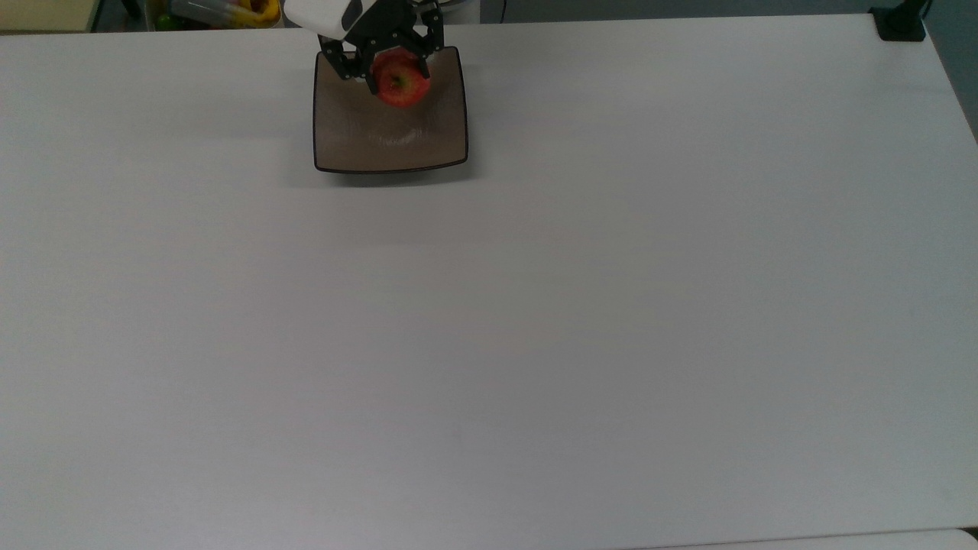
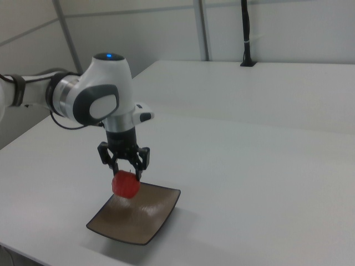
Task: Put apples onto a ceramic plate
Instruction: 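Lift the apple and carry it over the brown square plate, then lower the apple onto the plate and open the gripper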
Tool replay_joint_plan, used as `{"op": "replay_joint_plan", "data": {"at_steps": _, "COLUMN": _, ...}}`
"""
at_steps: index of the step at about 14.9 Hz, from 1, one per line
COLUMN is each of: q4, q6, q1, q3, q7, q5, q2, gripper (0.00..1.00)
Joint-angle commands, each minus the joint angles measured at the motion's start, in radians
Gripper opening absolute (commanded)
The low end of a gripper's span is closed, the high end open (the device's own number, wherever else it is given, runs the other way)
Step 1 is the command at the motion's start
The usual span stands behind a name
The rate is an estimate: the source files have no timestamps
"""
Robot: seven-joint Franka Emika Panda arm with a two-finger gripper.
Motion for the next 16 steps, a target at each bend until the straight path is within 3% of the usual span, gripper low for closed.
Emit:
{"op": "replay_joint_plan", "data": {"at_steps": 1, "q4": -0.116, "q6": 0.126, "q1": 0.007, "q3": 0.002, "q7": -0.046, "q5": 0.016, "q2": -0.039, "gripper": 0.32}}
{"op": "replay_joint_plan", "data": {"at_steps": 13, "q4": -0.243, "q6": 0.364, "q1": -0.004, "q3": 0.002, "q7": -0.145, "q5": 0.016, "q2": -0.043, "gripper": 0.36}}
{"op": "replay_joint_plan", "data": {"at_steps": 15, "q4": -0.247, "q6": 0.375, "q1": -0.006, "q3": 0.002, "q7": -0.145, "q5": 0.016, "q2": -0.042, "gripper": 0.45}}
{"op": "replay_joint_plan", "data": {"at_steps": 16, "q4": -0.245, "q6": 0.373, "q1": -0.007, "q3": 0.002, "q7": -0.145, "q5": 0.016, "q2": -0.042, "gripper": 0.55}}
